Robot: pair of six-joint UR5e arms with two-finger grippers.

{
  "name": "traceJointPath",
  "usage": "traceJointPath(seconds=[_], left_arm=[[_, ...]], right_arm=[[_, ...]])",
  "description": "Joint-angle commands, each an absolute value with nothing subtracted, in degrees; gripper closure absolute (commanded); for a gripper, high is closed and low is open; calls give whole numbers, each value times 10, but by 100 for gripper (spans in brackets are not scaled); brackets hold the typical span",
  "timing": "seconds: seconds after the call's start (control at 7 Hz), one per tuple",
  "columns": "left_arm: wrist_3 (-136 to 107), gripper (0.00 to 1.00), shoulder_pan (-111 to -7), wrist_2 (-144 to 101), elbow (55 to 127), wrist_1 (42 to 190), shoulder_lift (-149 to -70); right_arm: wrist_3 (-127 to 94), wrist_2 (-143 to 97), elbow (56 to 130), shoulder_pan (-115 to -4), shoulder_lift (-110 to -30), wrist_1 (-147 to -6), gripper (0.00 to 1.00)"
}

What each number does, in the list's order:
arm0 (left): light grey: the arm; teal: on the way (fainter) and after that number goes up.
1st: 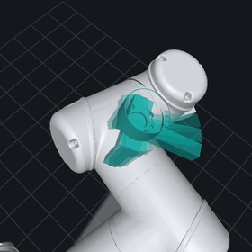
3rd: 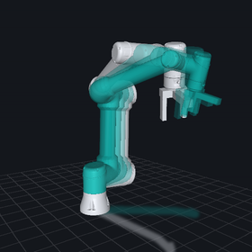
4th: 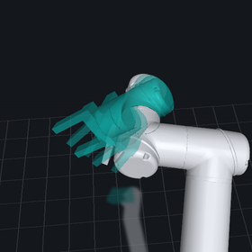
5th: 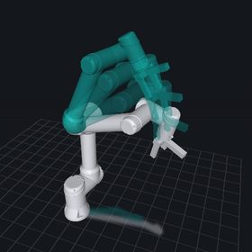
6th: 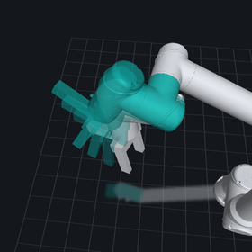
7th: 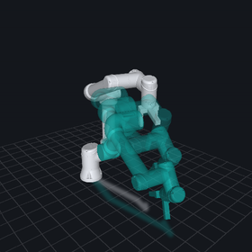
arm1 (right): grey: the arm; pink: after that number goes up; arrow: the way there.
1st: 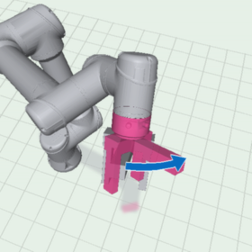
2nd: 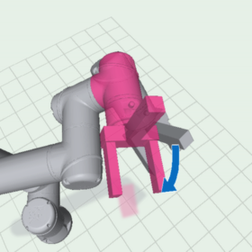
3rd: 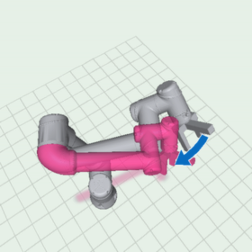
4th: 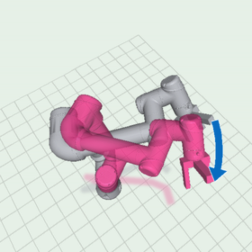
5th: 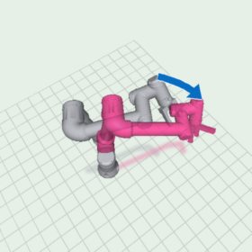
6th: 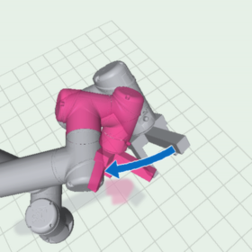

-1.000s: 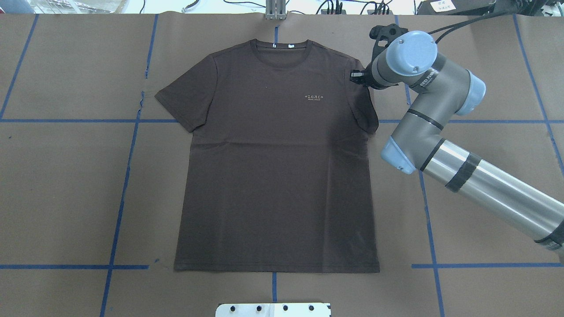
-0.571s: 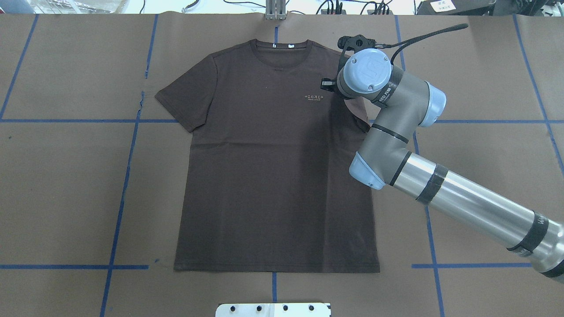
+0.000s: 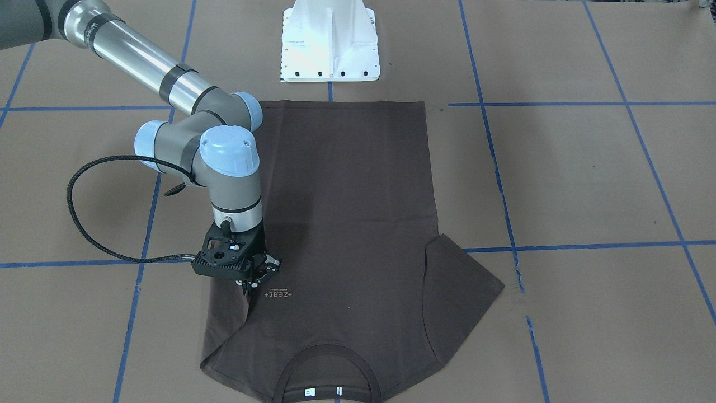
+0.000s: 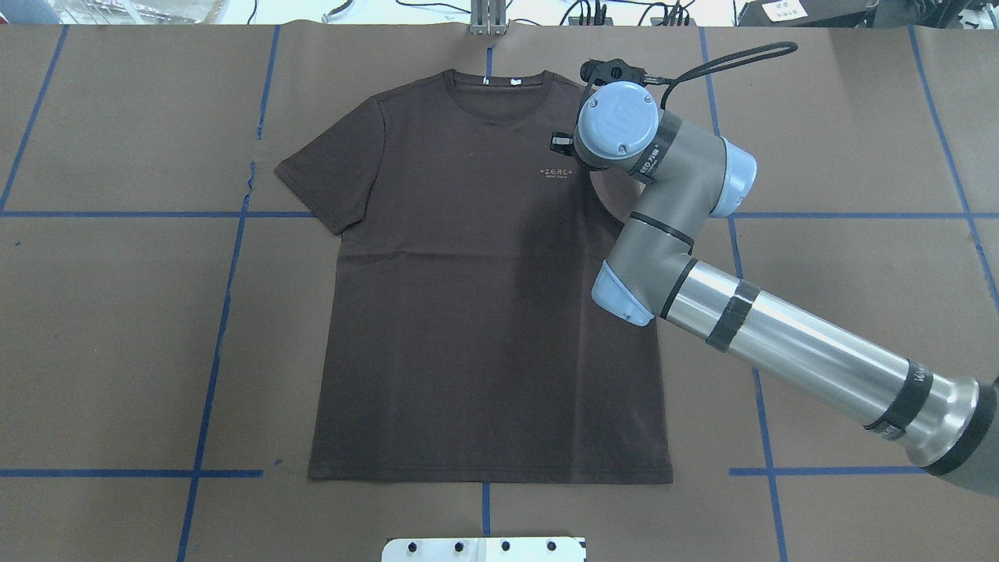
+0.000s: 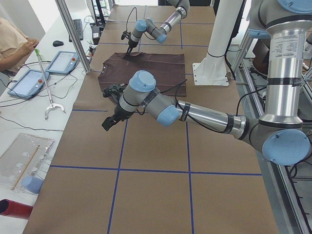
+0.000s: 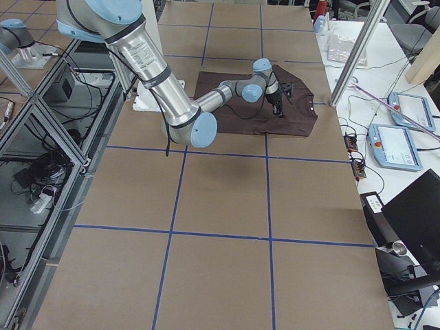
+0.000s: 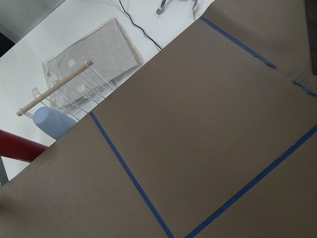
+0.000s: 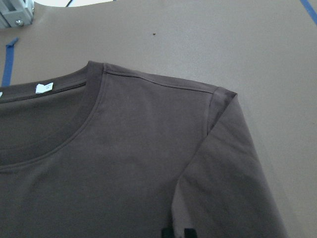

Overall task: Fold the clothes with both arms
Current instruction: 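Fold the sleeve nearest the right gripper inward onto the shirt body, then withdraw the right arm while moving the left gripper toward the shirt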

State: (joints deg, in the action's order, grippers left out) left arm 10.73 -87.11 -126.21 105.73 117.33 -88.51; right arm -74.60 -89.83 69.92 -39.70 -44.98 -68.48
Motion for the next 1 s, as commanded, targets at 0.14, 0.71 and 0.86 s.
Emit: traceJointPath(seconds=[0.14,0.71,0.86], left_arm=[[105,0,-871,-1263,1058,1173,-889],[-138,0,-748,-1274,1058,1229,-925],[-262,0,-692,-1265,1055,1230,-959]], right_arm=[[-714,-923,685,-420,-421,-691,0],[-472,-1163,942,-587,-573,-841,0],[-371,-1245,976,-649,-643,-835,0]])
